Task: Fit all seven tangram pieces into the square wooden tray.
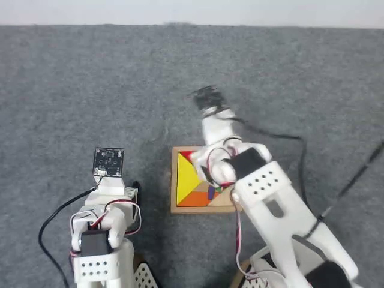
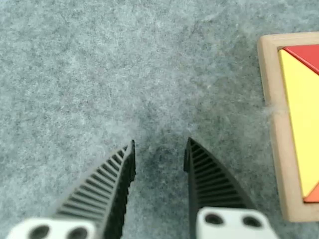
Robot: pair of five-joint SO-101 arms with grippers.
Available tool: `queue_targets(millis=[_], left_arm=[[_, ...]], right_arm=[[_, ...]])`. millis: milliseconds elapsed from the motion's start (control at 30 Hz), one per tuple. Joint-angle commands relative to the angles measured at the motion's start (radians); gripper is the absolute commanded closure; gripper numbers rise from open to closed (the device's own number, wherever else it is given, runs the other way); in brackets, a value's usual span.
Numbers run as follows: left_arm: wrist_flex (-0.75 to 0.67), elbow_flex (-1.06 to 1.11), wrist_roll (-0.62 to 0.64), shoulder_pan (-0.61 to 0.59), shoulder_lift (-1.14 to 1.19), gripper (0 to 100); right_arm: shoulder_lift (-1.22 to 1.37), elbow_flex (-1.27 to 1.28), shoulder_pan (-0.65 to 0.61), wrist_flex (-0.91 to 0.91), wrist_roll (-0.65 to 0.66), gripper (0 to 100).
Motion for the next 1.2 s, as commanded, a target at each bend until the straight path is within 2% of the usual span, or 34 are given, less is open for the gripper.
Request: queue_targets(millis=[0, 167, 600, 800, 967, 1167], left_arm=[[0.006, -0.012, -0.009, 0.006, -0.011, 85], [0.006, -0.012, -0.009, 0.006, -0.011, 85], [0.006, -0.012, -0.009, 0.006, -0.011, 85], [0.006, -0.012, -0.009, 0.006, -0.011, 85], [0.006, -0.012, -0.009, 0.006, -0.011, 85], [0.006, -0.012, -0.009, 0.006, -0.011, 85]], right_arm=[[0.068, -0.005, -0.085, -0.045, 0.258, 99.1], [0.185, -0.04, -0.094, -0.067, 0.272, 99.2], [0.302, -0.064, 0.117, -0.065, 0.272, 99.2], [0.294, -0.021, 0.127, -0.077, 0.273, 99.2], [0.305, -0.021, 0.143, -0.162, 0.275, 99.2], [0.305, -0.018, 0.11, -0.159, 0.273, 99.2]])
